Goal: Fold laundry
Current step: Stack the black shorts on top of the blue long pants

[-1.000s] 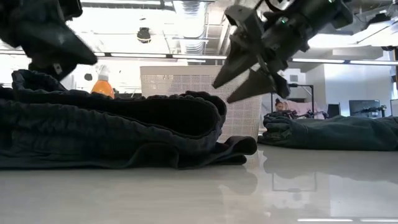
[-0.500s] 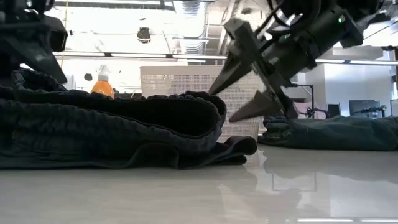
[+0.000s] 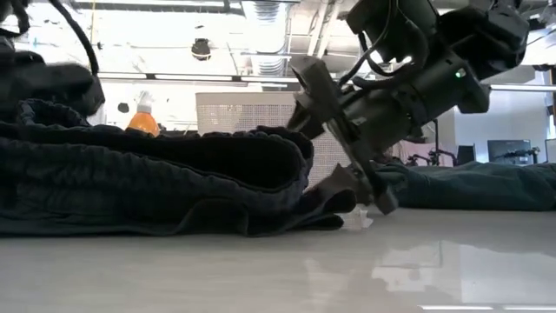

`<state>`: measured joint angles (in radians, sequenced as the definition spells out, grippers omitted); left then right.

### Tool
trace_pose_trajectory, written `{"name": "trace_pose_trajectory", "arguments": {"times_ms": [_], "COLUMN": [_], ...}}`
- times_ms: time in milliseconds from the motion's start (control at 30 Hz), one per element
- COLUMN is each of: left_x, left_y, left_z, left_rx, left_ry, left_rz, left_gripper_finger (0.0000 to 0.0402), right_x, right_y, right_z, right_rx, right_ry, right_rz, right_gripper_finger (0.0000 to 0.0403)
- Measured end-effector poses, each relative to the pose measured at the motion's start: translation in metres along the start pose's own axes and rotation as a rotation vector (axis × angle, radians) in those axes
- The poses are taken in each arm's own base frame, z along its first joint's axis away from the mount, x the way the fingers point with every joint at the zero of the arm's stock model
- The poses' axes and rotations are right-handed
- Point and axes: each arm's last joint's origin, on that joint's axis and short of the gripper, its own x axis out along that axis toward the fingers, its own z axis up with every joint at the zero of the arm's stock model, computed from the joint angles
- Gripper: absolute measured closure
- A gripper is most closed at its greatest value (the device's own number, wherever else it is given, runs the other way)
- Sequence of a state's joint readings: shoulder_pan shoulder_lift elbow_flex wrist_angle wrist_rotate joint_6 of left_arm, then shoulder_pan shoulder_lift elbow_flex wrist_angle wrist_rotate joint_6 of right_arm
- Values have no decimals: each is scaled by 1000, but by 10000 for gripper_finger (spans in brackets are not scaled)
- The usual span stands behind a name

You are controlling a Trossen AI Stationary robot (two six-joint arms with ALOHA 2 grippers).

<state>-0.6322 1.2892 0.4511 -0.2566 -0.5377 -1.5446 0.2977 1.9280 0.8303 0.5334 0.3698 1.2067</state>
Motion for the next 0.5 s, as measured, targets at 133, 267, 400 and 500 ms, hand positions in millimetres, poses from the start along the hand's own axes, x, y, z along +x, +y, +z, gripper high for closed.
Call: {"name": "trace_pose_trajectory", "arguments": {"times_ms": [133, 267, 400, 500], "left_x": [19, 38, 49, 51], "left_y": [-9, -18, -22, -22], "left_z": [-3, -4, -3, -1], "left_rx": [23, 55, 63, 76], "left_ry": [-8, -1, 1, 0], "left_rz": [-36, -109, -145, -152], "left_gripper_finger": [67, 70, 103, 156], "right_x": [12, 24, 26, 18], "right_y": [-1, 2, 6, 10], "right_z": [-3, -7, -6, -1], "right_rx": [5, -17, -82, -171], "right_ry": [-1, 26, 69, 91], "right_rz": [16, 19, 20, -13], "right_gripper_finger": [83, 114, 197, 296]}}
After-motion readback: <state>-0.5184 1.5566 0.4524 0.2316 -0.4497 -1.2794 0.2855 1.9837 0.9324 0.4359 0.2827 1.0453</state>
